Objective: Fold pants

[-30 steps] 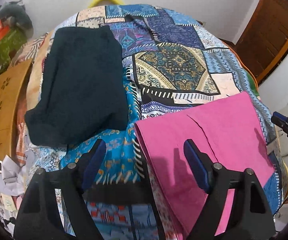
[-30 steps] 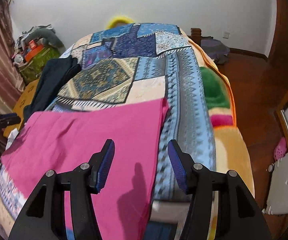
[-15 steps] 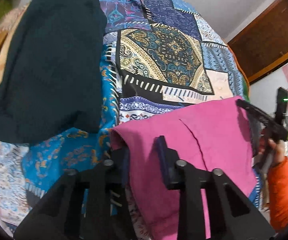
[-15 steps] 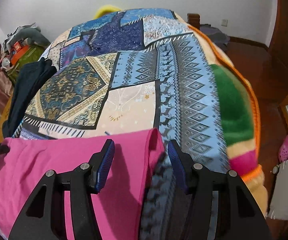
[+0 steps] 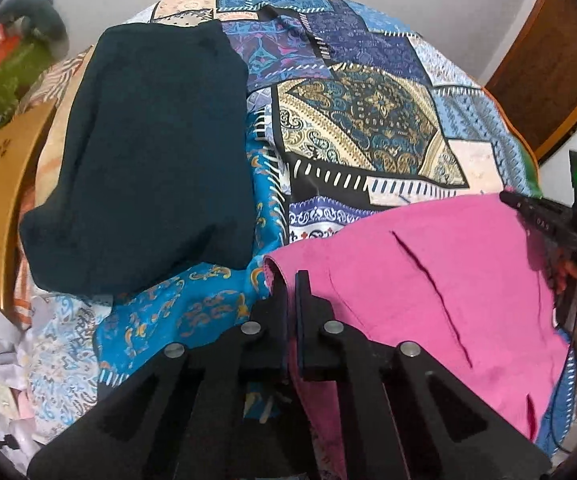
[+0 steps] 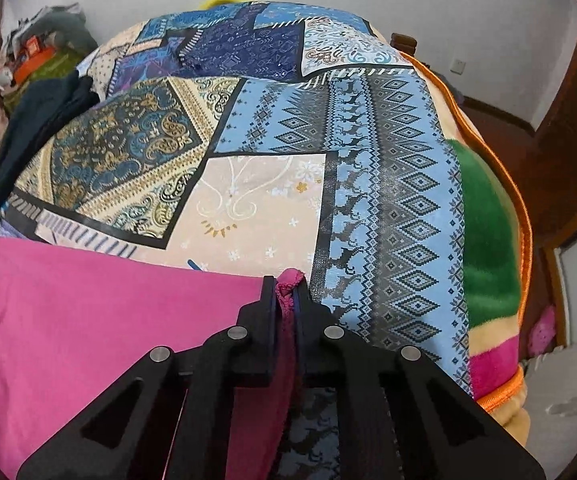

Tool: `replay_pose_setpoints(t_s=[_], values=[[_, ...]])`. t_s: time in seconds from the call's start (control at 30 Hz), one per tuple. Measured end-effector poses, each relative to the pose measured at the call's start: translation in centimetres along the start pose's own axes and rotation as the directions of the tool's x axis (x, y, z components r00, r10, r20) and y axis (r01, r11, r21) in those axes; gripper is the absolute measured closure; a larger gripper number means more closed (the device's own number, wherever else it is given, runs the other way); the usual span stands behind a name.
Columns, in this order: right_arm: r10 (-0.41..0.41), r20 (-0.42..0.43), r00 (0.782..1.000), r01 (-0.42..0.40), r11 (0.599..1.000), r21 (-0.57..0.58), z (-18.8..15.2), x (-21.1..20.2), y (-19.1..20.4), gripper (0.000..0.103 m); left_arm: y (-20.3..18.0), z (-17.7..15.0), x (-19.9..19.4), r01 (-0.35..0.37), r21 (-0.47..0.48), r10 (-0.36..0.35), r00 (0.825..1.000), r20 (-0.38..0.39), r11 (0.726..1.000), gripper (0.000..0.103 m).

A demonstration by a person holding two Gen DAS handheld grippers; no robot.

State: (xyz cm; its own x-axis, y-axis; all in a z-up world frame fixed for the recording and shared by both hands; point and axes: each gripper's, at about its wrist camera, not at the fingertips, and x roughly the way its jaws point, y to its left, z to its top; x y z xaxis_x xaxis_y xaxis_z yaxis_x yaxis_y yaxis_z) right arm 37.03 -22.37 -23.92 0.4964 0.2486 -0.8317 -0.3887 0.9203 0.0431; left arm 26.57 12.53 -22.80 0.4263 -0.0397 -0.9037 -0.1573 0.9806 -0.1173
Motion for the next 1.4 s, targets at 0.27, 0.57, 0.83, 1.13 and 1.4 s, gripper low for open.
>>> replay_pose_setpoints(t_s=[0.27,0.57,0.83,1.13,1.4], values=[[-0.032,0.042,0.999,0.032,0.999,0.000,0.4,-2.8,0.4,0.085,-0.4,0.1,-2.3,-0.036,0.058,0.034,0.999,0.024,0.998,0.093],[0.150,0.140,0.979,-0.136,0.985,-0.102,1.0,-8.6,5.9,0.048,-4.2,0.8,-5.9,-0.053,0.185,0.027,0.990,0.140,0.981,0.045],[0.358,-0.038,0.933,-0.360,0.930,-0.078,-0.4,-5.8,11.1,0.034,-6.2,0.5,-2.8,-0.015,0.217,0.011,1.000,0.021,0.976,0.024],[0.369,-0.210,0.905,-0.389,0.919,-0.063,-4.4,-3.1,12.9,0.025,-5.9,-2.3,-0.5,-0.008,0.277,0.024,0.998,-0.054,0.961,0.022],[0.322,-0.179,0.930,-0.338,0.939,-0.068,-7.6,-5.9,10.3,0.020,-4.8,-3.9,-2.8,-0.013,0.243,0.020,0.999,-0.025,0.970,0.020]])
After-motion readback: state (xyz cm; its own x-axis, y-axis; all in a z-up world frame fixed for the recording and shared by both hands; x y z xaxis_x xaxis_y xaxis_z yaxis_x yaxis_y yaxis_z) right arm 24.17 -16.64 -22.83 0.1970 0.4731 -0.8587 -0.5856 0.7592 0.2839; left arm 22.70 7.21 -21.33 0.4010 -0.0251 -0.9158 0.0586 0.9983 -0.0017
